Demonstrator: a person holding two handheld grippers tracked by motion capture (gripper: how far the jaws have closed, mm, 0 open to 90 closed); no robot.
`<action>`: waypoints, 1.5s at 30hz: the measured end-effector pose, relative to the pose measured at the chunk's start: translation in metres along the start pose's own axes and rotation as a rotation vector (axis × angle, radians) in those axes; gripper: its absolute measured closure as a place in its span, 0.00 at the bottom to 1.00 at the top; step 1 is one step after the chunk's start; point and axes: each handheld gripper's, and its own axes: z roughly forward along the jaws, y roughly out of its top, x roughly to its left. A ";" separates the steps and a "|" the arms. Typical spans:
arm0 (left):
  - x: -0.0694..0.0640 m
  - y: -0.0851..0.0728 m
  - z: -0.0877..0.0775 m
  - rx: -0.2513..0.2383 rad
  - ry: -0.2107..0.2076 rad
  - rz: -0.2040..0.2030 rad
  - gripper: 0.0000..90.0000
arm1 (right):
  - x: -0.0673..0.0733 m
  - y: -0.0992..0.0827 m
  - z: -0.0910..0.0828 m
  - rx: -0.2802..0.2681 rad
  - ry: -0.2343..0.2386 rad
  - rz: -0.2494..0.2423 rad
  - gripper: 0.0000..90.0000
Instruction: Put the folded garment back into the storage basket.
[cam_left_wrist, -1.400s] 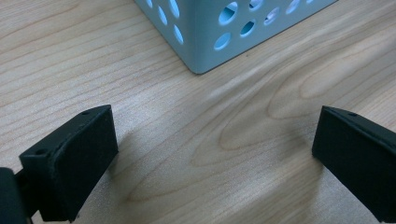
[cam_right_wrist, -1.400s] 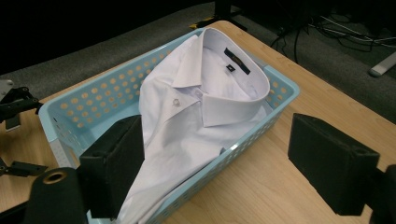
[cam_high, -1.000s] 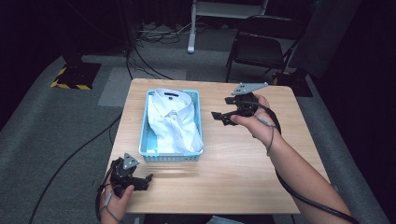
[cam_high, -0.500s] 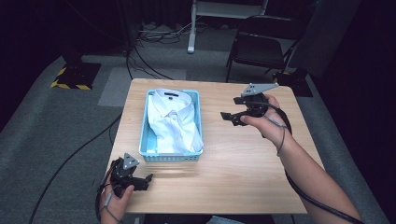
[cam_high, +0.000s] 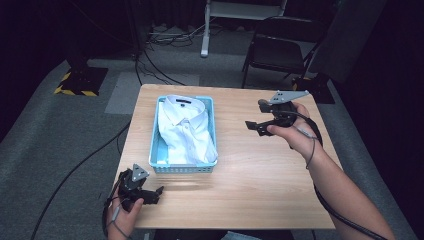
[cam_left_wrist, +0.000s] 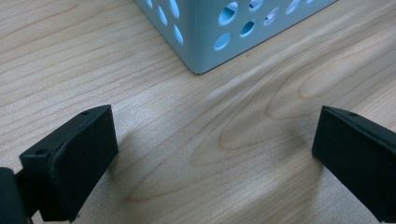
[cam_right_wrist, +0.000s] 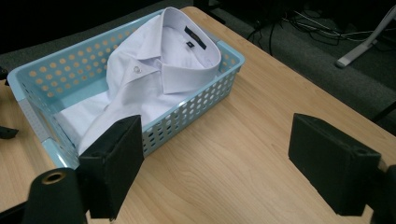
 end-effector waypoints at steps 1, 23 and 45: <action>0.000 0.000 0.000 0.000 0.000 0.000 0.00 | 0.000 -0.001 -0.001 0.002 -0.001 0.002 0.20; 0.000 0.000 0.000 0.000 0.000 0.000 0.00 | -0.015 -0.027 -0.024 0.006 -0.034 0.037 0.20; -0.001 0.000 0.000 -0.001 0.003 -0.004 0.00 | -0.031 -0.054 -0.043 0.017 -0.071 0.090 0.20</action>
